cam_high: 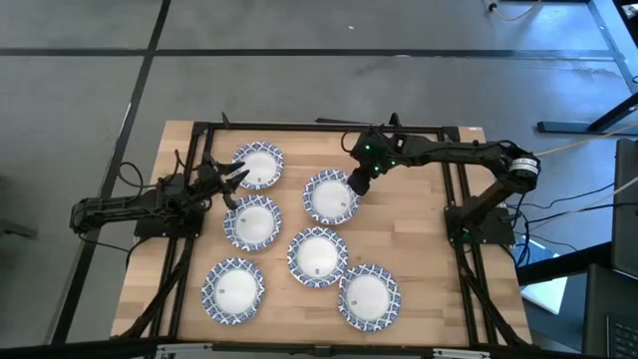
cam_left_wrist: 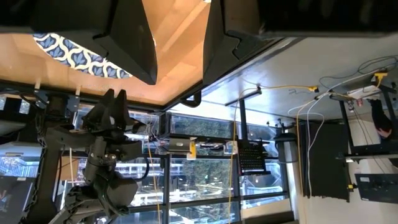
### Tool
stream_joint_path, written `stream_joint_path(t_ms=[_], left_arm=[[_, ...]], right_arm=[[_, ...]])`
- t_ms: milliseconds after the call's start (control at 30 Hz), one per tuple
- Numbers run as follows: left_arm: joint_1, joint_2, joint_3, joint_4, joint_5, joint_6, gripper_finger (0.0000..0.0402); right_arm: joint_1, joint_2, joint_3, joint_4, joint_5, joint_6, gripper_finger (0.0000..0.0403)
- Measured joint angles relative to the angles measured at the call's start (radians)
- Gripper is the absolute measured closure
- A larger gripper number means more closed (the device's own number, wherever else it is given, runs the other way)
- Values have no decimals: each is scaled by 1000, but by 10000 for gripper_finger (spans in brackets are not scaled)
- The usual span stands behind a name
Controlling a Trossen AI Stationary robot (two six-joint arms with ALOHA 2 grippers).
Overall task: Nest bowls inside each other
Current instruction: Stack the bowl on top of the bowl on the table
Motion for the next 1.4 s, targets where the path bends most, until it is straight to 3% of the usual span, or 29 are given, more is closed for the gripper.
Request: stream_joint_path(t_ms=[133,267,533,633,900,1033,1267,1400], left_arm=[[0,0,0,0,0,0,278],[0,0,0,0,0,-1,278],[0,0,0,0,1,-125,278],[0,2,0,-1,47,-131,278],[0,77,0,-27,45,-131,278],[0,116,0,34,46,-131,278],[0,132,0,284,50,-130,278],[0,132,0,305,51,-130,278]], right_arm=[[-2,-10,0,18,10,-4,222],[-4,-63,0,13,88,-45,206],[-5,-274,0,-35,132,-134,202],[-5,-338,0,-23,133,-138,202],[-5,-422,0,-40,133,-139,202],[-5,-425,0,-52,134,-156,202],[-5,-425,0,-146,134,-159,202],[14,-440,-53,-171,129,-156,202]])
